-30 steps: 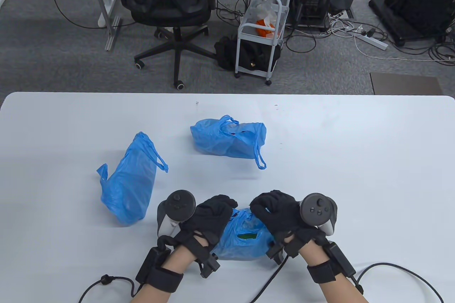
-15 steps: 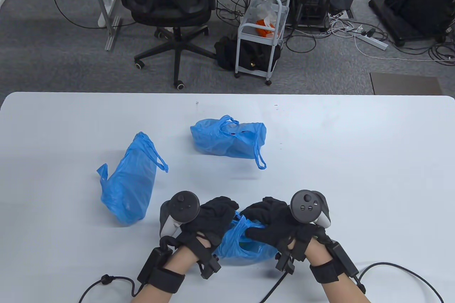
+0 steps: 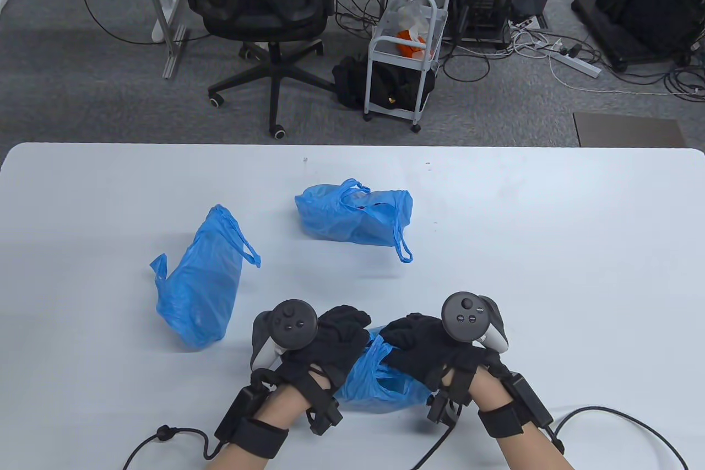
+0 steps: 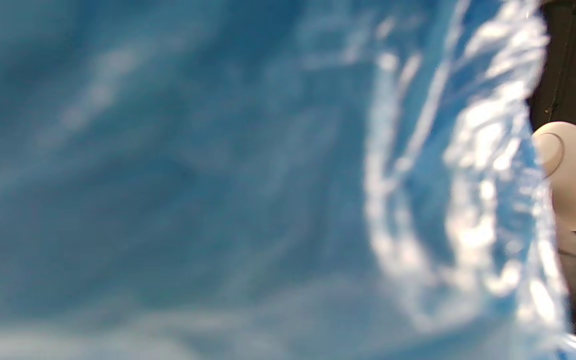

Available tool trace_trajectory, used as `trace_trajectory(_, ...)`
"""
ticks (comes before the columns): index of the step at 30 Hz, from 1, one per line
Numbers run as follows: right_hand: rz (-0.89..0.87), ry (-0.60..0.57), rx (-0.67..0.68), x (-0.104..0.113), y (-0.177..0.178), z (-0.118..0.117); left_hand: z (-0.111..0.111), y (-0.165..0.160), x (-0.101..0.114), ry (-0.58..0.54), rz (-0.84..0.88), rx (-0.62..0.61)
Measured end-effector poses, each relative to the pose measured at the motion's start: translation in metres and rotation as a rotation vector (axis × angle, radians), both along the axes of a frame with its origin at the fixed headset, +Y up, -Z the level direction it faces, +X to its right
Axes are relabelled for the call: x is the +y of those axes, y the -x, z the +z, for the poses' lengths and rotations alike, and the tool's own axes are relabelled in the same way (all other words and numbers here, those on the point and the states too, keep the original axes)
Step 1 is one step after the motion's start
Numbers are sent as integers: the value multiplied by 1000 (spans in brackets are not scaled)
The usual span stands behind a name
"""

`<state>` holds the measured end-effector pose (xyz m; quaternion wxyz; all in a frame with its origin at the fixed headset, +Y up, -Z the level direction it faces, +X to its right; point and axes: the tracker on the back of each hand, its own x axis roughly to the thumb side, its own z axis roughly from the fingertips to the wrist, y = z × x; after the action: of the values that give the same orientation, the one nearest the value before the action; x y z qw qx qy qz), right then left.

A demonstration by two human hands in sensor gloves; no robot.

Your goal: Tie knot on plastic bag top

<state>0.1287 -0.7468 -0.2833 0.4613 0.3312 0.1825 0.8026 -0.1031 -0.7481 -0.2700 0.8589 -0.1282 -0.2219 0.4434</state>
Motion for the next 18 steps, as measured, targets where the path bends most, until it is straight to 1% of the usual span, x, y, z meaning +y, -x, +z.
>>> trace_trajectory(3, -1, 49, 44, -1, 1, 1, 0, -1, 1, -20, -31, 2)
trace_trajectory(8, -38, 72, 100, -1, 2, 3, 1, -2, 0, -22, -42, -2)
trace_trajectory(10, -23, 80, 159, 0, 4, 5, 1, -1, 0, -23, -44, -1)
trace_trajectory(12, 24, 66, 224, 3, 7, 8, 0, -1, 0, -26, -44, 0)
trace_trajectory(13, 30, 54, 229, 4, 9, 9, 0, -1, 0, -27, -44, 0)
trace_trajectory(17, 17, -26, 183, 7, 12, 9, 0, -1, -1, -26, -51, -4)
trace_trajectory(18, 4, -23, 179, 7, 12, 9, 0, -1, -1, -26, -50, -5)
